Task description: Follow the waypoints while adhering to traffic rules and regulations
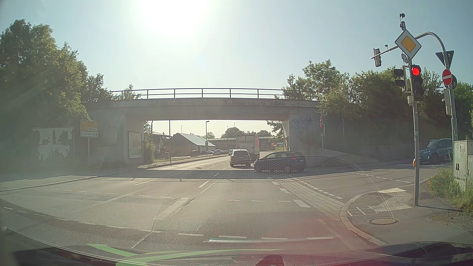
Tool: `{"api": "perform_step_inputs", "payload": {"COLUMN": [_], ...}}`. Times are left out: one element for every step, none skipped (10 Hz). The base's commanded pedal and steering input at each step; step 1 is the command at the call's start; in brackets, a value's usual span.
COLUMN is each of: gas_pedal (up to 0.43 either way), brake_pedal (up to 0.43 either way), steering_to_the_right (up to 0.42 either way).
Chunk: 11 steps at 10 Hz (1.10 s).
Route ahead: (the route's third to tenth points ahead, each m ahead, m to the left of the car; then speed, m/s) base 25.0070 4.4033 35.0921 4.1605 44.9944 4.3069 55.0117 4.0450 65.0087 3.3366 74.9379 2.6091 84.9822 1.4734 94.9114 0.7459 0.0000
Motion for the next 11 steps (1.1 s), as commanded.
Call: {"api": "perform_step_inputs", "payload": {"gas_pedal": [0.000,0.000,0.000,0.000,0.000,0.000,0.000,0.000,0.000,0.000,0.000], "brake_pedal": [0.305,0.305,0.305,0.305,0.305,0.305,0.305,0.299,0.299,0.305,0.305], "steering_to_the_right": [0.009,0.009,0.009,0.009,0.009,0.009,0.009,0.009,0.009,0.009,0.009]}}
